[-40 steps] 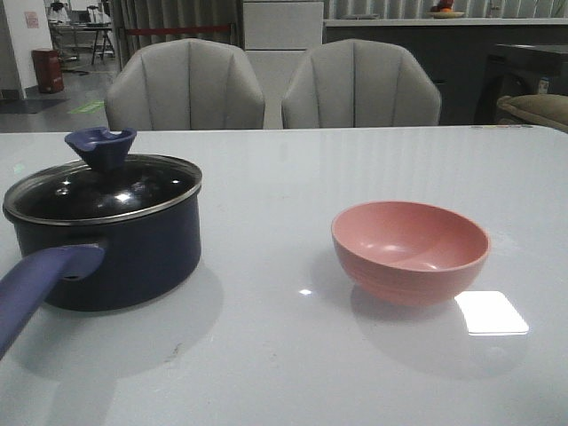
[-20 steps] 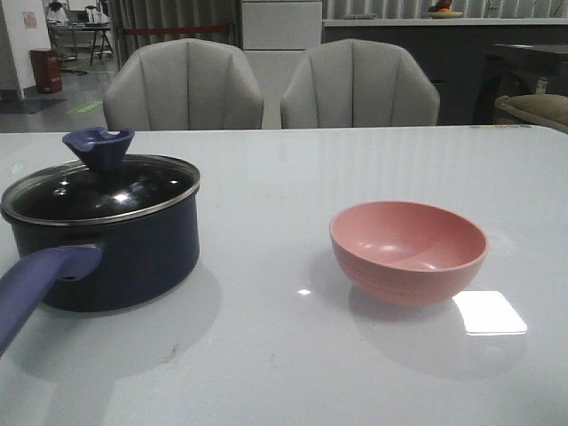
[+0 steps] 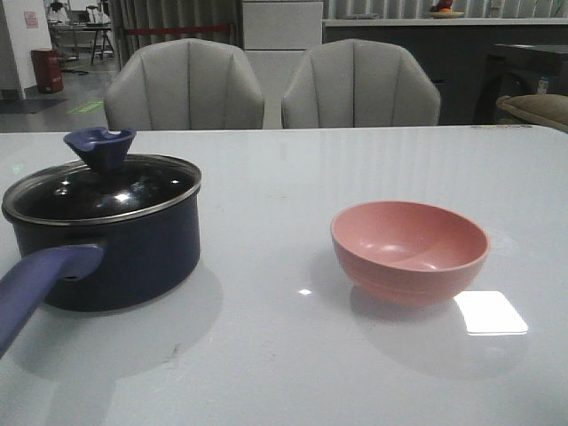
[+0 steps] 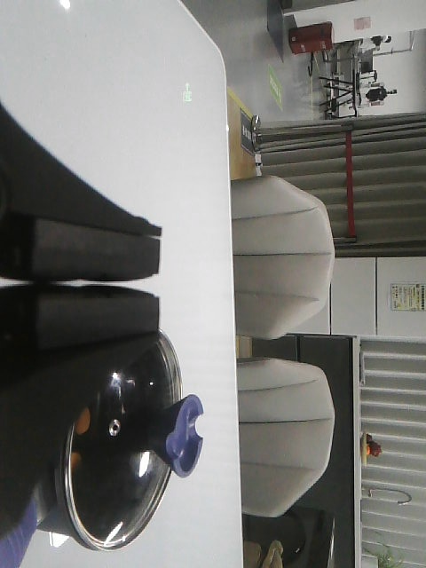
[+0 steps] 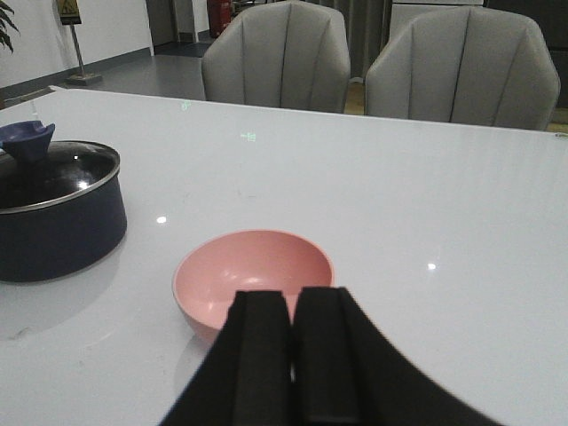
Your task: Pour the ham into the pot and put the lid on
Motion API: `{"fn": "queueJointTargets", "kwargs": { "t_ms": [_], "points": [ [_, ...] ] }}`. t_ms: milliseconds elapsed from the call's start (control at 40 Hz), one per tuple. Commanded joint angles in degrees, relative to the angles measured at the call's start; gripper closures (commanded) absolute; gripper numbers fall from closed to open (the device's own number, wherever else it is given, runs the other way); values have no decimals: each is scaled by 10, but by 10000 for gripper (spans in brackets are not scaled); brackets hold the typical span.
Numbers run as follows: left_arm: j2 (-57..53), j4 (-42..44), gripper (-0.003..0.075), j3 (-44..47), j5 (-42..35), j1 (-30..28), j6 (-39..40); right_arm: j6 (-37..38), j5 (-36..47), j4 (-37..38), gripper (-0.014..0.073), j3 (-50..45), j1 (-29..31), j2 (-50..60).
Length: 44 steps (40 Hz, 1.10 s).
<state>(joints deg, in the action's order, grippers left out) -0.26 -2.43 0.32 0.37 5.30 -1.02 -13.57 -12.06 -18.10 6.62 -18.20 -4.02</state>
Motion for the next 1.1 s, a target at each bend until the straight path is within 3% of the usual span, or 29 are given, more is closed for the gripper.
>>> {"fn": "queueJointTargets", "kwargs": {
  "t_ms": [0, 774, 949, 1074],
  "points": [
    [-12, -4, 600, 11, -46, 3, 2, -7, 46, -1, 445, 18, 0, -5],
    [-12, -4, 600, 11, -46, 3, 2, -7, 46, 1, 445, 18, 0, -5],
    [-12, -4, 600, 11, -46, 3, 2, 10, 49, 94, 445, 18, 14, -5],
    [-12, -4, 600, 11, -46, 3, 2, 50, 49, 141, 445, 16, 61, -4]
  ]
}}
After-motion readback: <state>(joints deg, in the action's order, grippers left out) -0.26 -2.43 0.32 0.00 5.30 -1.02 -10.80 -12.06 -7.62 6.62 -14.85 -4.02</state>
